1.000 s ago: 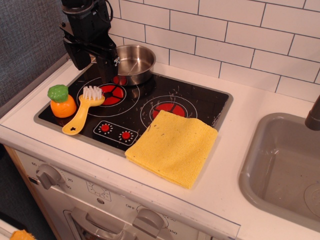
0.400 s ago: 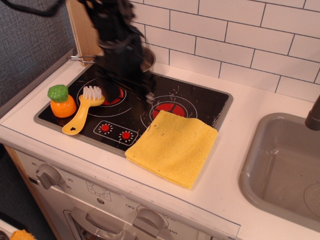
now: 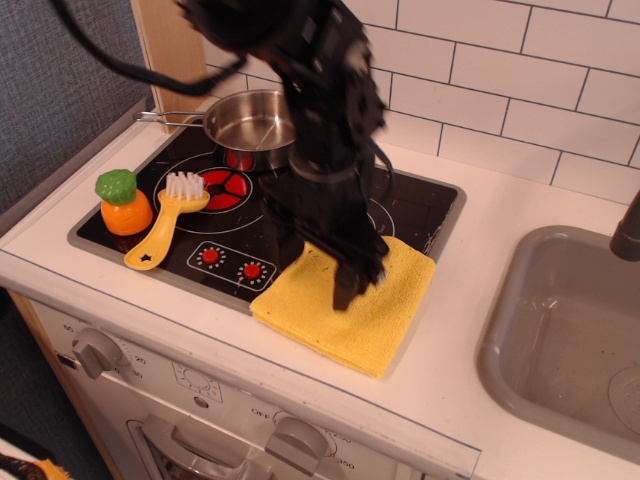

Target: Move the yellow towel to the back right corner of the stove

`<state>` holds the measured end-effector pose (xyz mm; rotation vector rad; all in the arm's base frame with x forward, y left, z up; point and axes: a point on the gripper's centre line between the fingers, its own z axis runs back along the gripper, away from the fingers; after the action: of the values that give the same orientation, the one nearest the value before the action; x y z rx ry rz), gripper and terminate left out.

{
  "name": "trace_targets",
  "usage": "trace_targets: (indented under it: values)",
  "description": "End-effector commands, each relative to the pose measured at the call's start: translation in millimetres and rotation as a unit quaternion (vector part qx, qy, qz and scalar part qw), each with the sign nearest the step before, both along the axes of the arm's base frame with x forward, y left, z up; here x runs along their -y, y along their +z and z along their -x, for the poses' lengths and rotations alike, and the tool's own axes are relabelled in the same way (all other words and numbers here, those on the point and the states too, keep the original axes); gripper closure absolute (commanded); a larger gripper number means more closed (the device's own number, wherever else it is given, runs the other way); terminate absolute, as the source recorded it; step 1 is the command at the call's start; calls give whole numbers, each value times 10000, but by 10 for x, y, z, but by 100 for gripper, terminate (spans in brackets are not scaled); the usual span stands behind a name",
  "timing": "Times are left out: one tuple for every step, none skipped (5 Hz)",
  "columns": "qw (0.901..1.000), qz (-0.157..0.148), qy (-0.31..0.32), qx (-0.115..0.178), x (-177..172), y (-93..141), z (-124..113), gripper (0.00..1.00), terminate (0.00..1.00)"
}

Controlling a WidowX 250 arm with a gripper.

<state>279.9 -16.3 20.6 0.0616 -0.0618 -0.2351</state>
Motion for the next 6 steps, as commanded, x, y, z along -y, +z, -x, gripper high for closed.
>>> trace_targets:
  values:
    - [9990, -216, 389, -52, -203, -288, -77, 0, 0]
    - [9977, -164, 662, -46, -323, -345, -303, 0, 0]
    - [9953, -132, 954, 56, -398, -322, -754, 0, 0]
    - [9942, 15, 1066, 155, -318, -276, -1161, 0, 0]
    - [9954, 99, 946, 143, -170, -250, -1229, 0, 0]
    - [9959, 164, 884, 140, -89, -188, -1175, 0, 0]
